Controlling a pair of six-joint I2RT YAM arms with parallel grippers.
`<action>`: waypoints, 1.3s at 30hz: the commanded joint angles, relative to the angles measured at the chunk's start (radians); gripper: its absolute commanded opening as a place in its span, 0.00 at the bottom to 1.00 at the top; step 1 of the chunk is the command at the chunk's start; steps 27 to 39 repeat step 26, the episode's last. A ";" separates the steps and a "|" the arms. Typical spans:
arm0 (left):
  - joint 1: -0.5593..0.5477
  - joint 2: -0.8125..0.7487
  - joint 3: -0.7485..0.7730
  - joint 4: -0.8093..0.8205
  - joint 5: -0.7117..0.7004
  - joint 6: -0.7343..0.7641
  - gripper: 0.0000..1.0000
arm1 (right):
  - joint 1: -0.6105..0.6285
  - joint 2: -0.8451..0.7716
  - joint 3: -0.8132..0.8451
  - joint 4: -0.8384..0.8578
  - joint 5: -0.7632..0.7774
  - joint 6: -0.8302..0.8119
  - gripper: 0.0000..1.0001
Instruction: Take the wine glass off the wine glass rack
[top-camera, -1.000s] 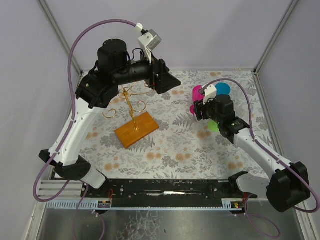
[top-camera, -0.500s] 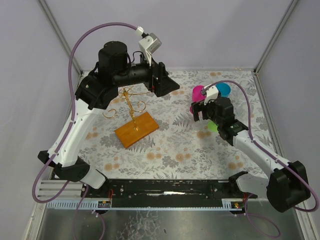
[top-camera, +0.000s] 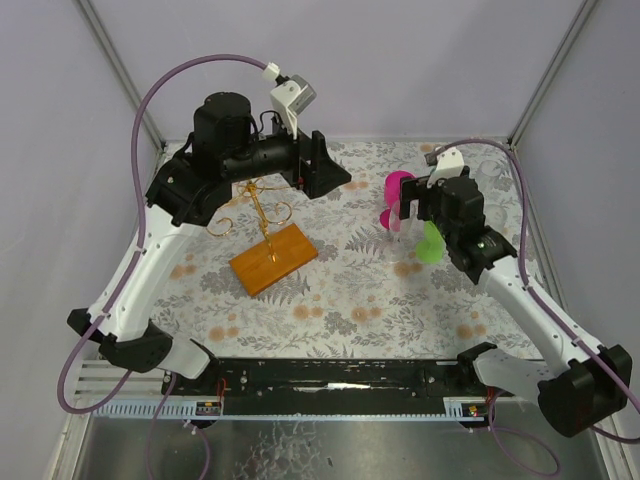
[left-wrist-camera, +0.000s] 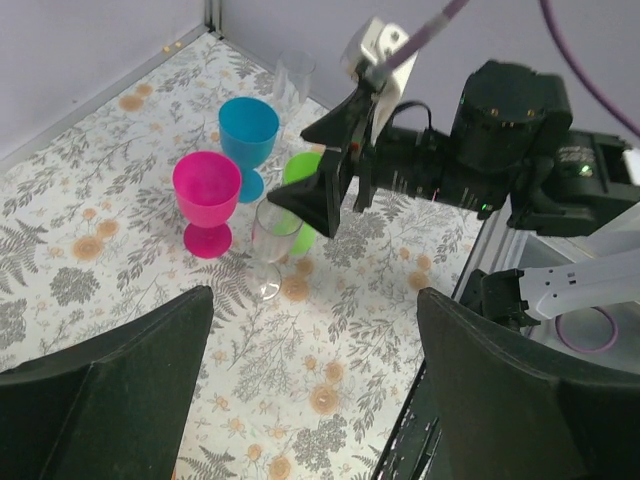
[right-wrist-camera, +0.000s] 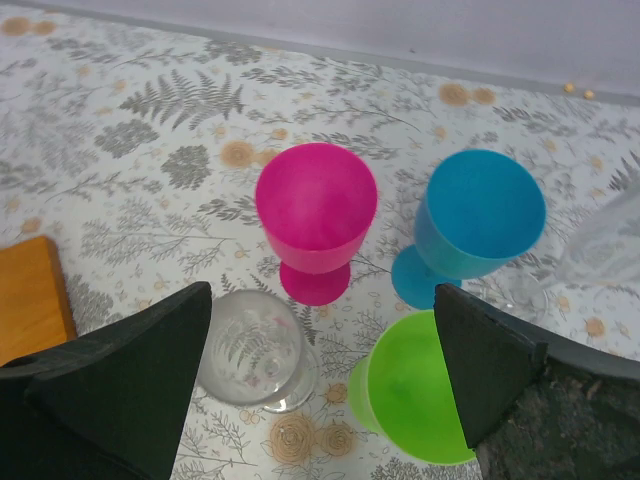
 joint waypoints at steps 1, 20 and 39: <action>0.008 -0.031 -0.041 0.034 -0.059 0.025 0.82 | 0.004 0.076 0.142 -0.244 0.224 0.149 0.99; -0.040 -0.110 -0.227 -0.095 0.027 0.058 0.83 | 0.004 -0.077 0.080 -0.363 0.286 0.247 0.99; -0.082 -0.111 -0.286 -0.084 0.012 0.074 0.83 | 0.003 -0.068 0.086 -0.345 0.286 0.233 0.99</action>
